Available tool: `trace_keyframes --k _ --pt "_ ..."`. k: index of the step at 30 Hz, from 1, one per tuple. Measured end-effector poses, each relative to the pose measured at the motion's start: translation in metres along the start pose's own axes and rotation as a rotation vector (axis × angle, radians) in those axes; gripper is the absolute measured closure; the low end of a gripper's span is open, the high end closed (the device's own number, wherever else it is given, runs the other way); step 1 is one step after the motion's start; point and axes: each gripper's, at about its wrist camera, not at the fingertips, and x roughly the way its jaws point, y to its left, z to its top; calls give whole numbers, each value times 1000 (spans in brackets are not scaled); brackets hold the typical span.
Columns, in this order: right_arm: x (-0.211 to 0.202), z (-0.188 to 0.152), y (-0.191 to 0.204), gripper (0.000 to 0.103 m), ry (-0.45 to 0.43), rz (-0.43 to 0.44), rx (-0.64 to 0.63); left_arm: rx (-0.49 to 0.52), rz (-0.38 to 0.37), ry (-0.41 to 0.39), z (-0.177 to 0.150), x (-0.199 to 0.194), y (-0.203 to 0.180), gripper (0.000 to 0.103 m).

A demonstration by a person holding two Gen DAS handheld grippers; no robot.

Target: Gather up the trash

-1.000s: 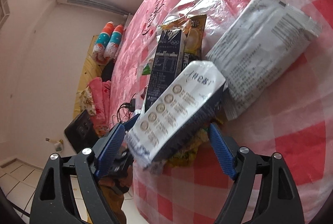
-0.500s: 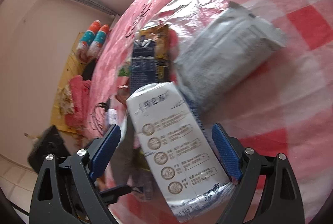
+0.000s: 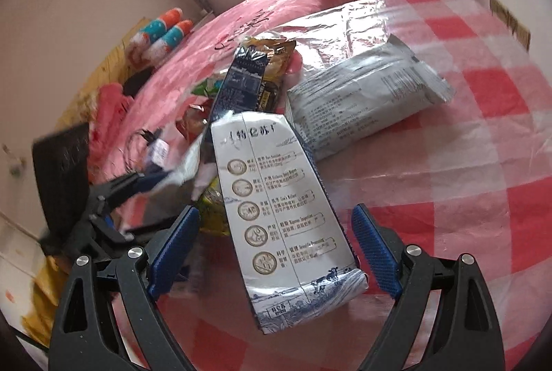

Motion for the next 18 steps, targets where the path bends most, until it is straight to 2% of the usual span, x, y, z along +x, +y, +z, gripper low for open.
trace_keyframes --k 2,3,4,6,9,18 --pt "-1 -2 0 17 -7 -21 -4 -29 0 -37 -2 -5 2 8" --pt "-1 -4 -2 26 -4 -22 -4 -45 -9 -46 -3 -6 3 15" --pt "-1 -6 -3 30 0 -21 -2 -68 -13 -52 -5 -7 5 15" --pt "-2 -8 -4 32 -3 -20 -5 -96 -8 -65 -7 -9 5 16" --pt "-5 -10 -2 44 -10 -23 -5 -113 -3 -89 -13 -14 2 20" --pt "-29 -18 6 46 -78 10 -21 -203 5 -213 -35 -51 -5 25"
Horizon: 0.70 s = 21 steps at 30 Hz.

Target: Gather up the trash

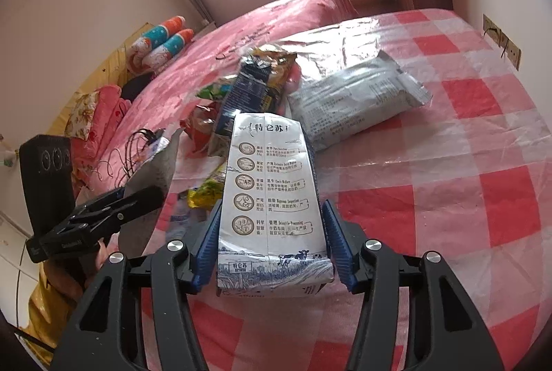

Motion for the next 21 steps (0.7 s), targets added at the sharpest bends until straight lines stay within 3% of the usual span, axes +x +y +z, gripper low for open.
trace_keyframes --k 11,15,21 --pt "-24 -3 27 47 -23 80 -11 -104 90 -152 -24 -68 9 25" --pt "-25 -4 49 47 -1 152 -26 -155 167 -212 -40 -105 21 25" --pt "-7 -7 110 47 95 314 -88 -241 359 -290 -82 -172 53 24"
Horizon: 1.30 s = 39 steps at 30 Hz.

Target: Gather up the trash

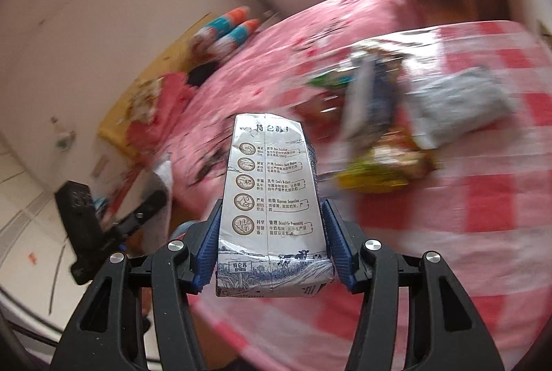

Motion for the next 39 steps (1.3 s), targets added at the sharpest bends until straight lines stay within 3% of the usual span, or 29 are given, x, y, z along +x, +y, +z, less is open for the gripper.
trace_keyframes --k 7,11,20,21,22,25,29,34,39 --pt "73 -5 73 47 184 174 -87 -154 231 -42 -42 -61 86 24" --pt "126 -17 119 46 303 246 -143 -238 293 -24 -64 -75 121 24" --pt "209 -51 190 45 454 271 -236 -353 393 27 -106 -79 176 20" --pt "212 -55 193 43 461 270 -241 -362 410 32 -110 -80 181 16" --pt "218 -59 196 34 467 264 -251 -366 417 32 -114 -81 185 15" --pt "223 -68 194 19 455 225 -264 -375 453 23 -122 -89 195 11" --pt "217 -66 182 19 435 203 -229 -344 471 -1 -122 -95 198 10" --pt "187 -58 163 15 306 179 -236 -300 455 -74 -122 -103 197 10" --pt "162 -57 147 12 200 181 -263 -272 441 -97 -114 -103 183 10"
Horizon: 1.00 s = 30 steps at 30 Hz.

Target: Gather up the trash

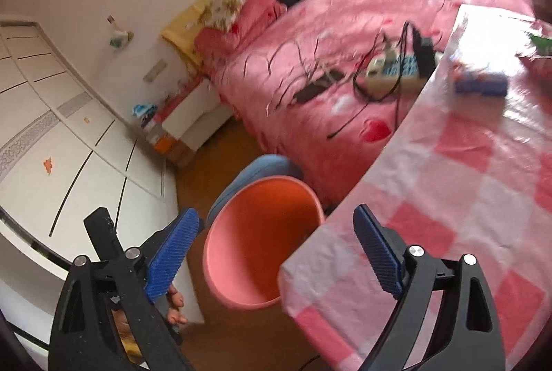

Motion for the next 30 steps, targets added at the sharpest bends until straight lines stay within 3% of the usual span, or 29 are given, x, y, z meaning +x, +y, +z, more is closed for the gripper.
trace_keyframes --k 5,9,16,30 --pt "-24 -10 -15 12 -89 -33 -24 53 16 -14 4 -5 -26 10" --pt "-42 -16 -24 5 -167 -55 -42 123 54 -10 8 -8 -54 10" --pt "-68 -20 -41 5 -250 -79 -67 171 30 -12 13 -11 -98 10" --pt "-119 -28 -110 5 -308 -121 127 295 -60 45 8 1 -187 10"
